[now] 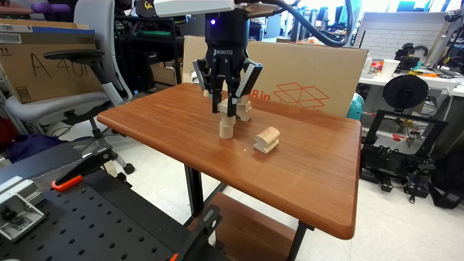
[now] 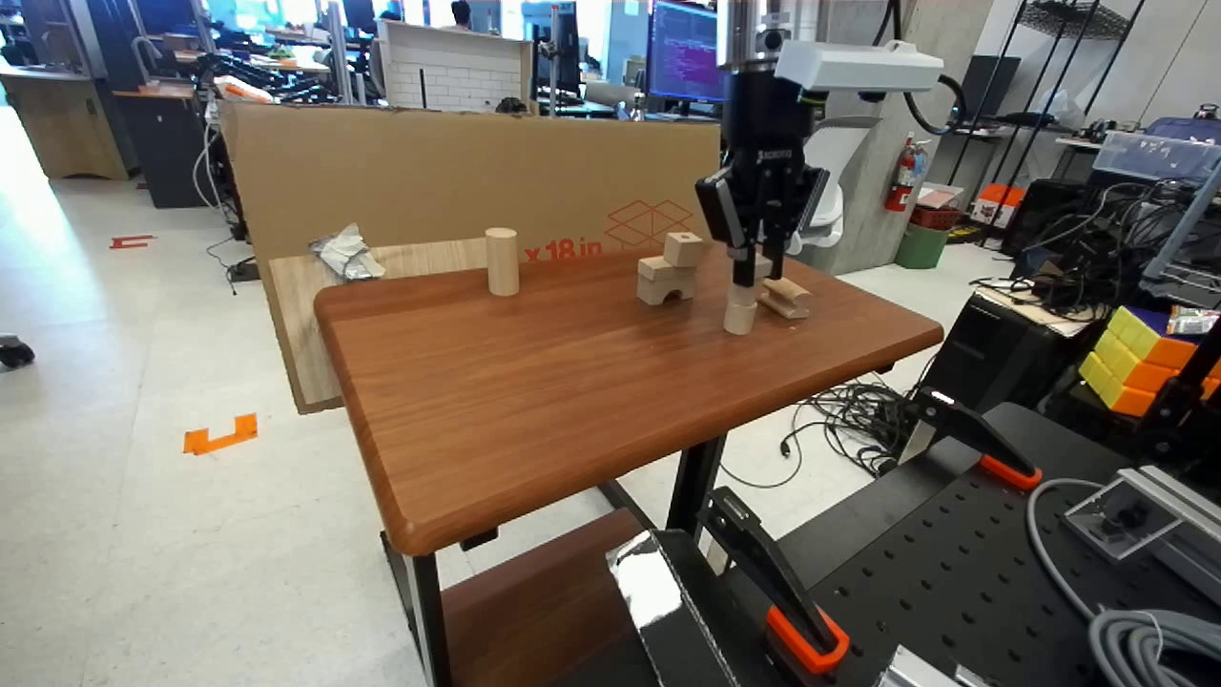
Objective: Move the square blocks from the front stacked blocks to the back stacked blocks
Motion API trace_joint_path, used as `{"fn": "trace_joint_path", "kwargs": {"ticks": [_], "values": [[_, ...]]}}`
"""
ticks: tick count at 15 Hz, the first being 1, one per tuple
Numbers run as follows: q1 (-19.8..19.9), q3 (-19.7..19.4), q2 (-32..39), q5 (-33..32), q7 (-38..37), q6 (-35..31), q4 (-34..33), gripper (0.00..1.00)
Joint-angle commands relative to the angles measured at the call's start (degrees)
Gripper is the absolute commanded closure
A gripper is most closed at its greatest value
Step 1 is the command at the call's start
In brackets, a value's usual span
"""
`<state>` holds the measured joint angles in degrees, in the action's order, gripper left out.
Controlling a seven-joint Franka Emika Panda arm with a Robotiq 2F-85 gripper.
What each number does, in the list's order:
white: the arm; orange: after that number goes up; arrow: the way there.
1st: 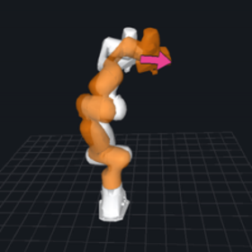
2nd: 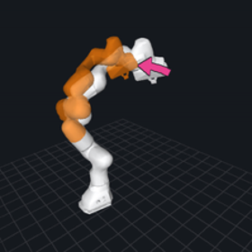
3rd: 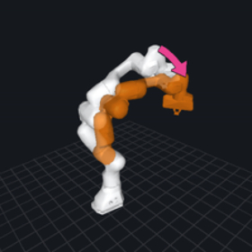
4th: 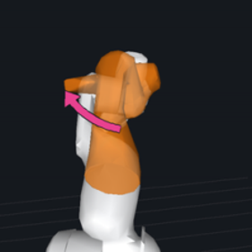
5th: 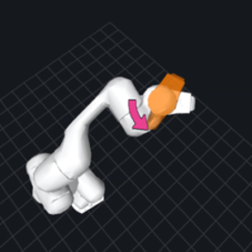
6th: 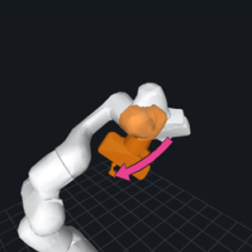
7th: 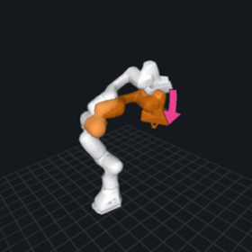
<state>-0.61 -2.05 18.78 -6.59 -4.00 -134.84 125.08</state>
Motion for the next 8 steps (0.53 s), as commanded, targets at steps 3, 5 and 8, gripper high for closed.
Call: {"fn": "trace_joint_path", "kwargs": {"ticks": [3,5,8], "values": [[-0.8,0.4,0.3,-0.1,-0.4,1.6,-1.3,0.91],[-0.9,0.6,-0.7,0.1,-0.3,2.7,-1.3,0.91],[-0.9,0.9,-2.7,0.6,0.0,6.4,-2.6,0.91]]}}
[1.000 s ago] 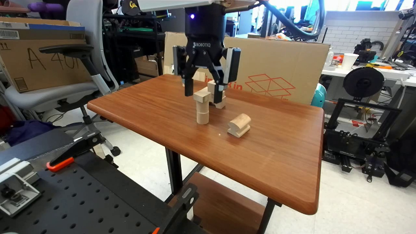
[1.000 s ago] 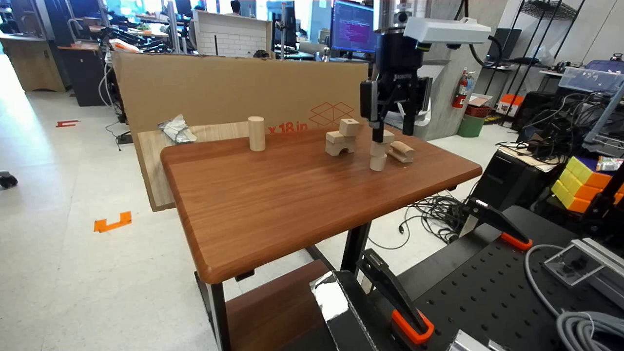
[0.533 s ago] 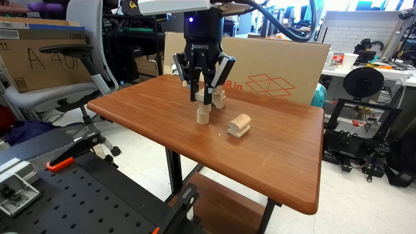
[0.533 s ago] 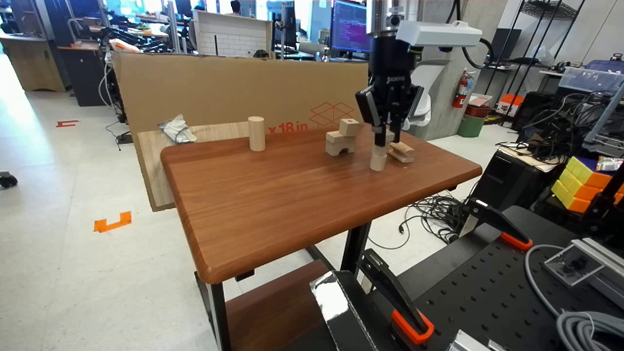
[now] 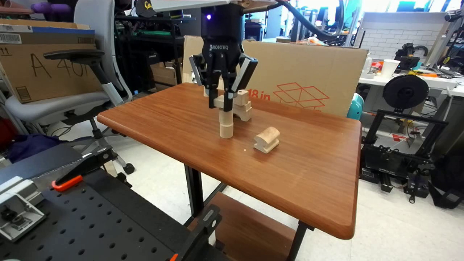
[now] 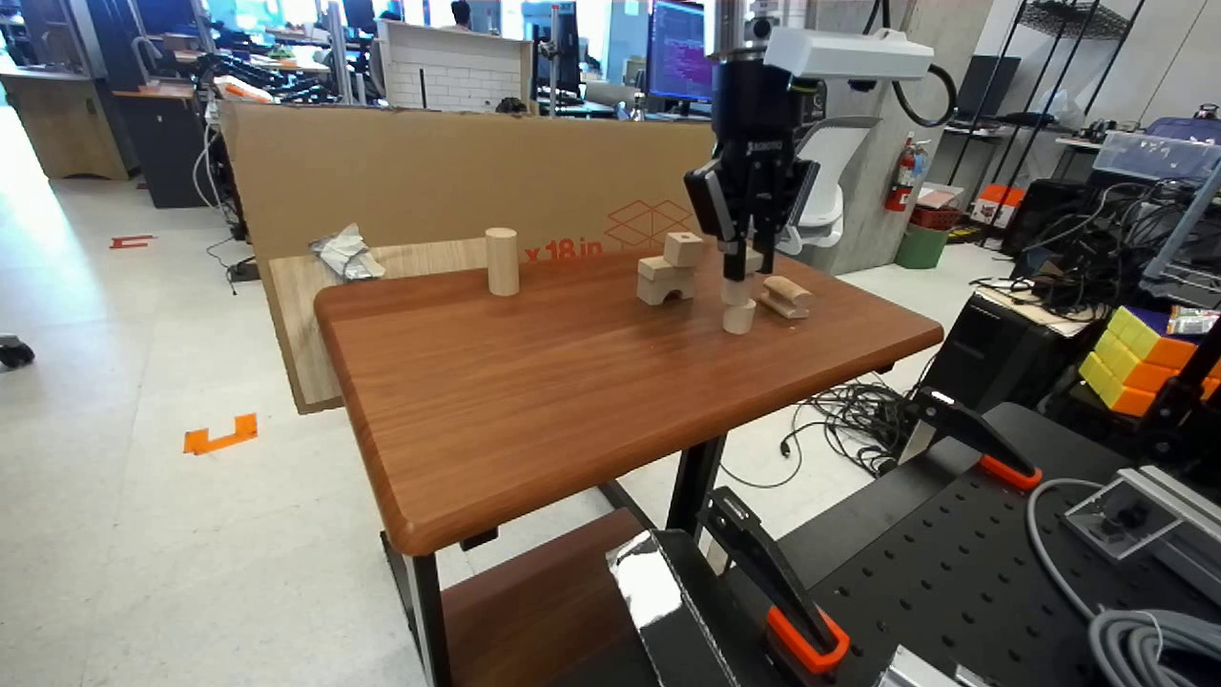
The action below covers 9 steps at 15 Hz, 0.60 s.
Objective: Move the square blocks from the front stacked blocks to the back stacked blocks
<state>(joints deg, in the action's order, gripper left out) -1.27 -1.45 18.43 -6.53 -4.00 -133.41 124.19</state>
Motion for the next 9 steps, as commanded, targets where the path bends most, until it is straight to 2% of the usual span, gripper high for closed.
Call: {"fn": "trace_joint_path", "kwargs": {"ticks": [1,6,9], "values": [[-0.2,0.1,-2.9,0.3,-0.3,7.1,-2.5,0.91],[0.5,-0.1,-3.2,0.4,-0.1,14.3,-8.0,0.91],[0.7,-0.2,-0.8,0.4,-0.3,15.1,-11.9,0.91]]}}
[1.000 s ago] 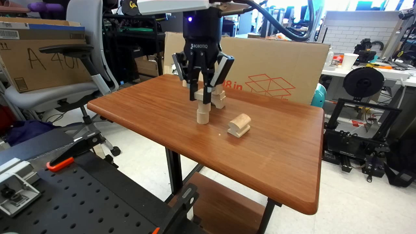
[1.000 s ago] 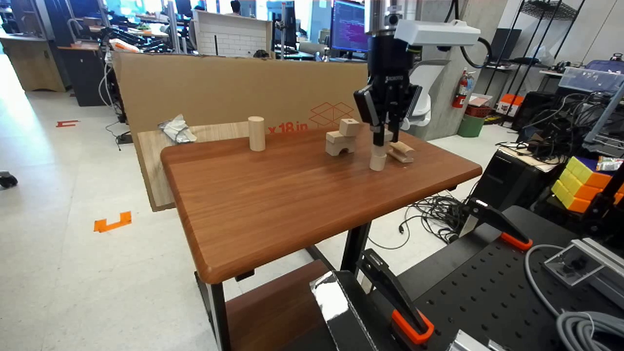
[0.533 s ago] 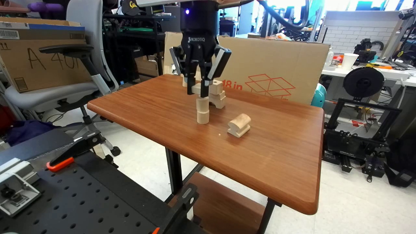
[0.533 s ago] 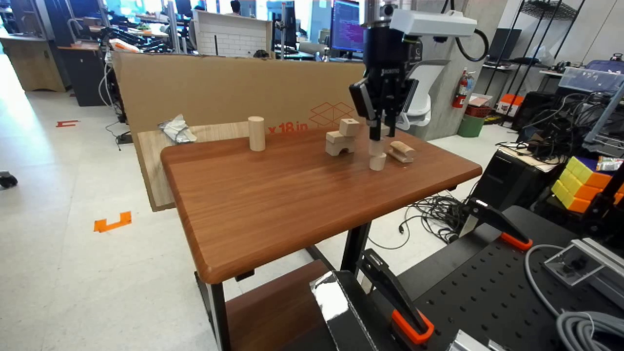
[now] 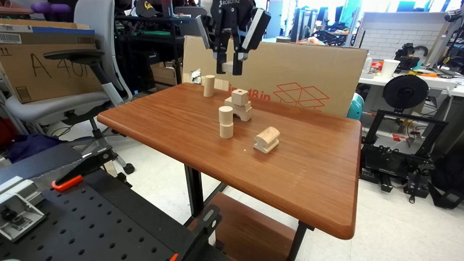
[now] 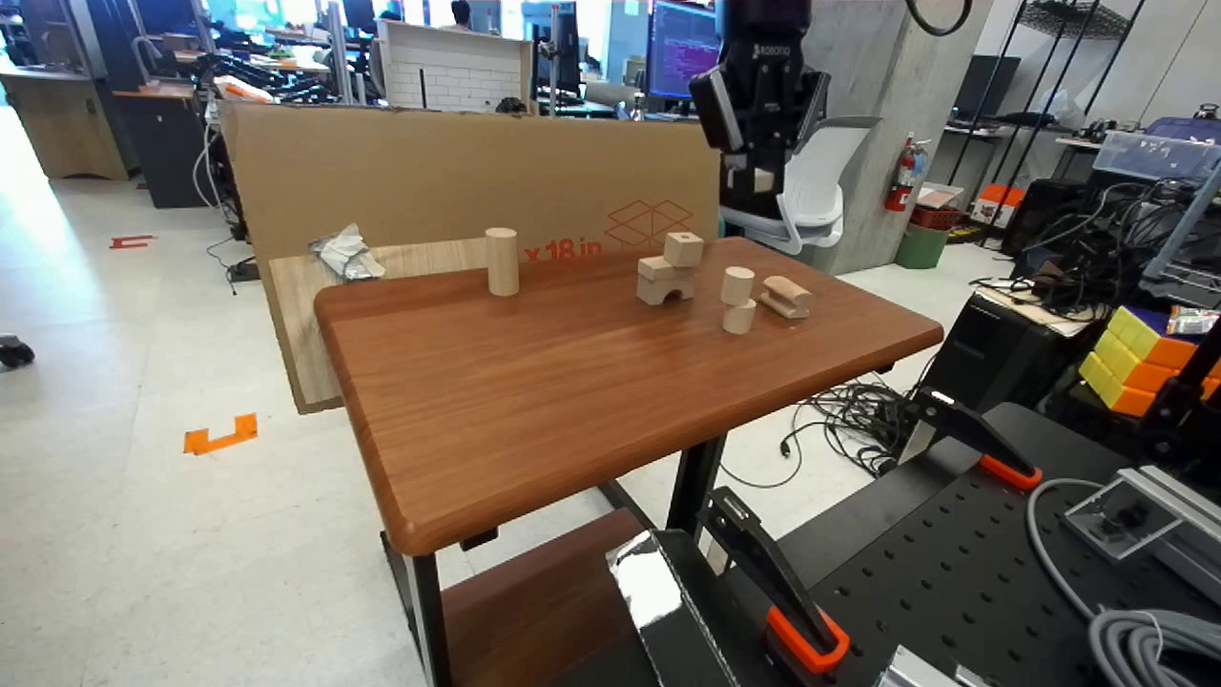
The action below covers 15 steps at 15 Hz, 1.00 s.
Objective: Move the square blocks from the front stacked blocks to the back stacked blocks
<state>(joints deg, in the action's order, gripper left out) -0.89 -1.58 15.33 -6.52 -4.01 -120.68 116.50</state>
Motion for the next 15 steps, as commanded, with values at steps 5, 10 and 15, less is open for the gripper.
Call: {"fn": "trace_joint_path", "kwargs": {"ticks": [5,10,15], "values": [[0.1,-0.3,6.3,-0.1,-1.0,1.3,-8.1,0.91],[-0.4,-0.2,9.1,-0.3,-1.5,0.3,-10.1,0.91],[-0.9,0.2,10.3,0.1,-1.3,0.0,-11.1,0.91]]}}
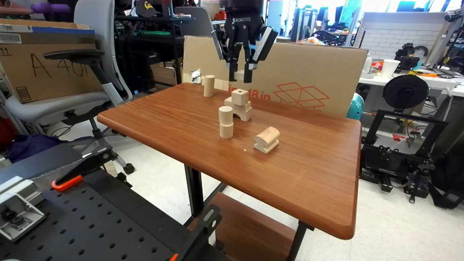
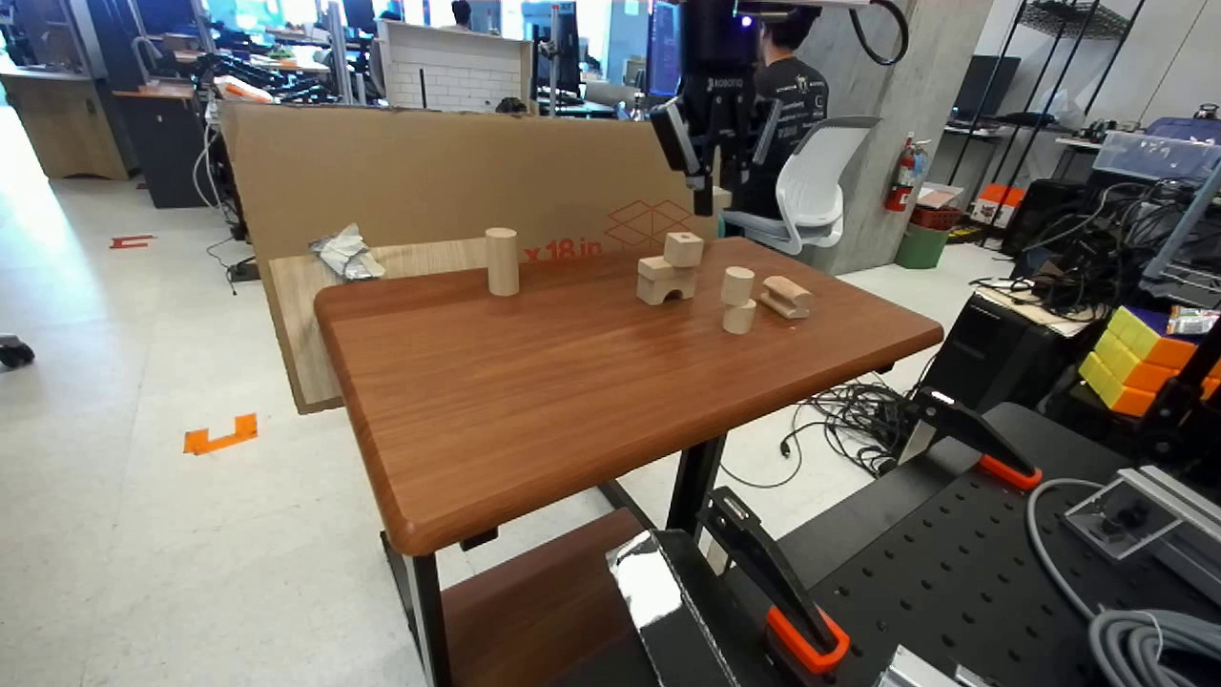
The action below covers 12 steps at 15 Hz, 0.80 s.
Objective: Move the square blocks from the front stacked blocks to the back stacked blocks
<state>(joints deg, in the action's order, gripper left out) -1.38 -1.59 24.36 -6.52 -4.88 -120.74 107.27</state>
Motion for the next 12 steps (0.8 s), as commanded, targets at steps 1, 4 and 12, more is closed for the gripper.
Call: {"fn": "trace_joint_path", "kwargs": {"ticks": [1,4,12], "values": [[-0.4,0.4,1.6,0.3,-0.3,0.3,-2.2,0.91],[-0.6,0.5,2.8,0.4,-0.6,0.6,-3.4,0.91],[-0.6,0.8,5.8,0.9,-0.2,1.0,-5.9,0.91]]}}
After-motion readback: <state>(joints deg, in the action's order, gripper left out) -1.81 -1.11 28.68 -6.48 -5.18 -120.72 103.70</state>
